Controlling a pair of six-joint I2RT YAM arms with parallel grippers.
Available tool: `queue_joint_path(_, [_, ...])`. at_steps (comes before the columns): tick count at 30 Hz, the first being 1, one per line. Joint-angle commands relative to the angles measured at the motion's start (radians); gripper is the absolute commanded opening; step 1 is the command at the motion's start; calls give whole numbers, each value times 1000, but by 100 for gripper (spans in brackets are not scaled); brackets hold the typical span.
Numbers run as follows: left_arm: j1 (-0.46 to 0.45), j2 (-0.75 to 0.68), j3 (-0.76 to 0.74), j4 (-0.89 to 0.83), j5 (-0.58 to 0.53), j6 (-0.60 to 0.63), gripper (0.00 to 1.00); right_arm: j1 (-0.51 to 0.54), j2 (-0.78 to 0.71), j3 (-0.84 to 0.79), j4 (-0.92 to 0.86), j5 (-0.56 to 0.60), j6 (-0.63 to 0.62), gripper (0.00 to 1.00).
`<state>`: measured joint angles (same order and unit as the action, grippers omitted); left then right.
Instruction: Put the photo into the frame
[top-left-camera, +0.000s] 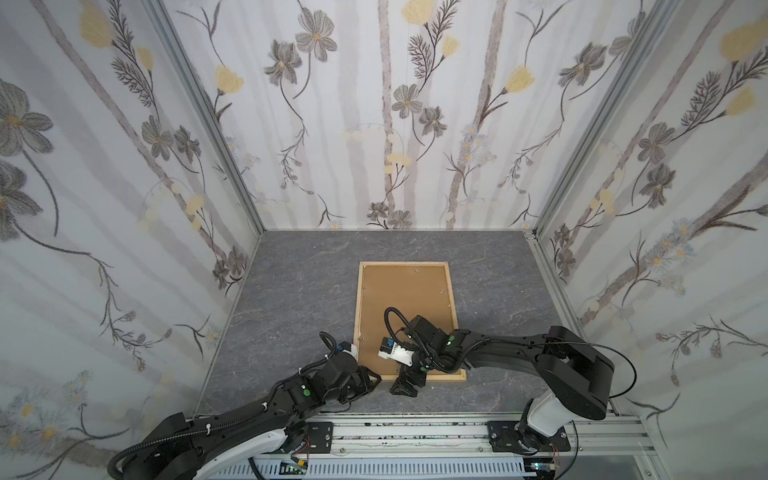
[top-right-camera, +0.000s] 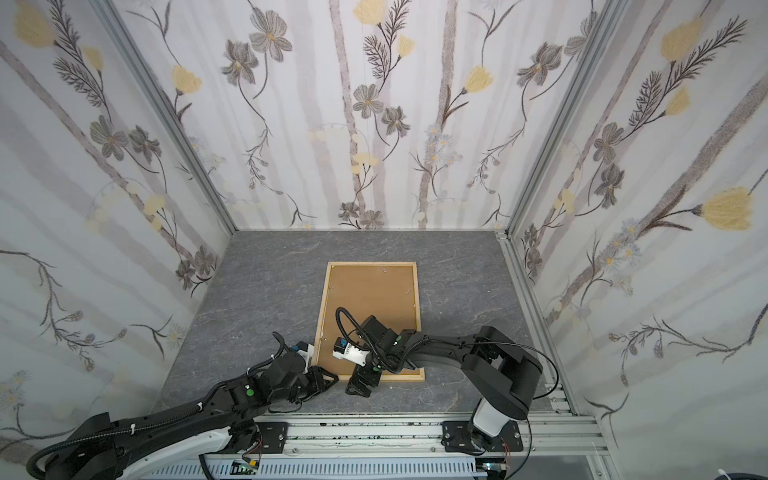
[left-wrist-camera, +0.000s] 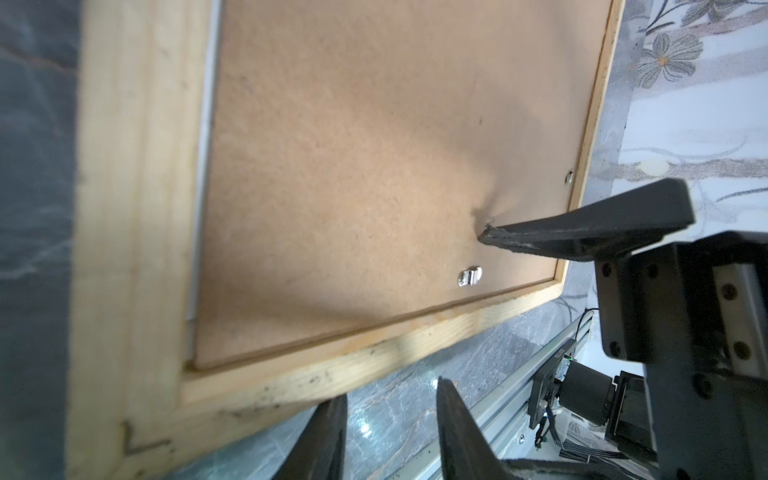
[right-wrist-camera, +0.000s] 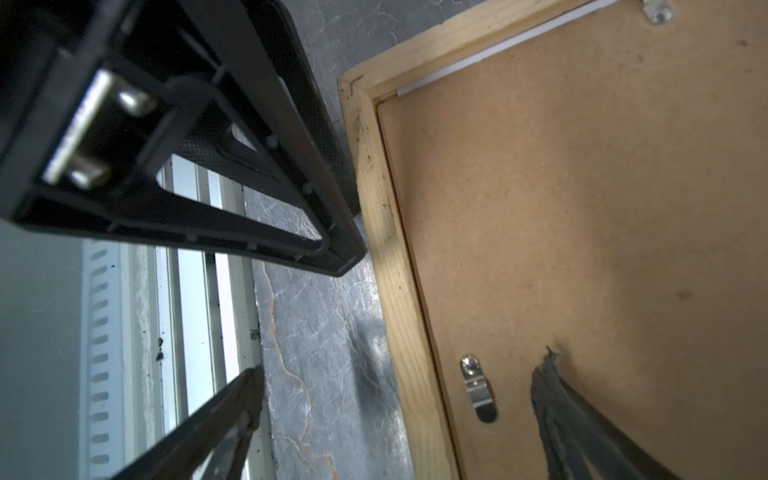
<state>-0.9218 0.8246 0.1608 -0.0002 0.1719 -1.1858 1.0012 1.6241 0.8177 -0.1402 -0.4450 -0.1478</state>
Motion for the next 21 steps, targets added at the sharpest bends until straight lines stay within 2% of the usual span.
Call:
queue_joint_path(1, [1,-8,4,-10,-31,-9,36,2,-19,-17,-20,-23,1,100])
queue_joint_path(10, [1,-1,7,-9,-35,-7,35,12,-57,-57,6,-89,38,100])
queue_joint_path(18, [1,0,11,-17,-38,-6,35,27,-1,-47,40,-161,81,100])
queue_joint_path(21, [1,10,14,-16,-37,-4,35,24,-5,-43,49,-148,80,100])
